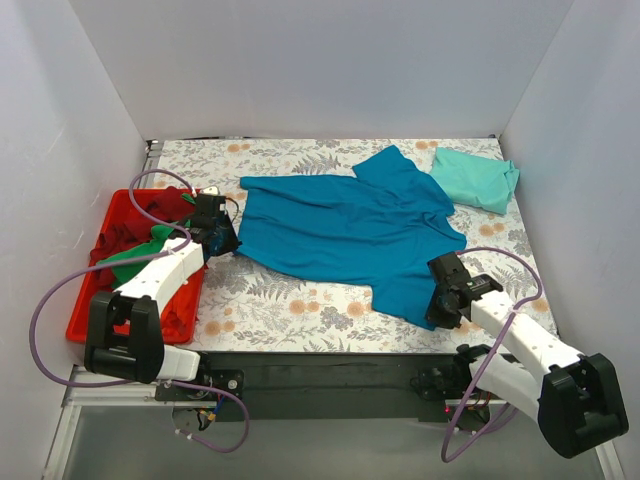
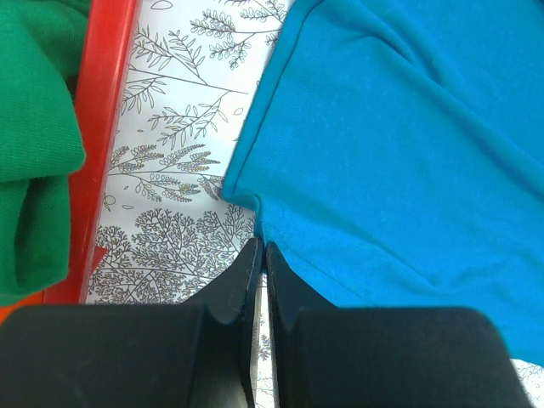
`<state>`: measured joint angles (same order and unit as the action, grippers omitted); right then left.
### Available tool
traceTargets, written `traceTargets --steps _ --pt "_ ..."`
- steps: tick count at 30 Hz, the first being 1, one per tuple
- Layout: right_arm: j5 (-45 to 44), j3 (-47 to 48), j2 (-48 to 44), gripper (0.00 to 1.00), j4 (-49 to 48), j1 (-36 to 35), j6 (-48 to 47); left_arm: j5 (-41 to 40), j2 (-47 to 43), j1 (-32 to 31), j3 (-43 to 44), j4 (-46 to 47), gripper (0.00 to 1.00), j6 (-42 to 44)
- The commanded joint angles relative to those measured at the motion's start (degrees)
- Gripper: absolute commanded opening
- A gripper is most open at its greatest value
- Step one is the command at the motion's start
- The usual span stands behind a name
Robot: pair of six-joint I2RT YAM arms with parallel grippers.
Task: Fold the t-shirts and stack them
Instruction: Flatten the tshirt out
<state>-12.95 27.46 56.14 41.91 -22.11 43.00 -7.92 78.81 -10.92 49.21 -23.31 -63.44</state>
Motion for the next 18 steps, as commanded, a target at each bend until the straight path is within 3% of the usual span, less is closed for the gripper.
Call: traceTargets --steps 1,7,14,18 --pt "-0.41 0.22 0.46 0.27 -1.13 -1.45 2.08 -0.16 -2.25 0.28 -0.26 0.81 0.00 0.16" --pt "-1.29 0.31 1.69 0.01 -1.31 -2.33 1.73 -0.34 -2.16 0.28 -0.26 0.81 0.00 0.25" --pt "-0.67 3.11 -1.29 0.01 0.45 -2.33 -0.37 -0.25 -4.09 0.20 -0.96 0.90 0.00 0.16" --pt "-4.09 12.66 -4.98 0.01 5.70 -2.33 -1.78 -0.51 -8.83 0.11 -1.93 0.38 0.00 -0.54"
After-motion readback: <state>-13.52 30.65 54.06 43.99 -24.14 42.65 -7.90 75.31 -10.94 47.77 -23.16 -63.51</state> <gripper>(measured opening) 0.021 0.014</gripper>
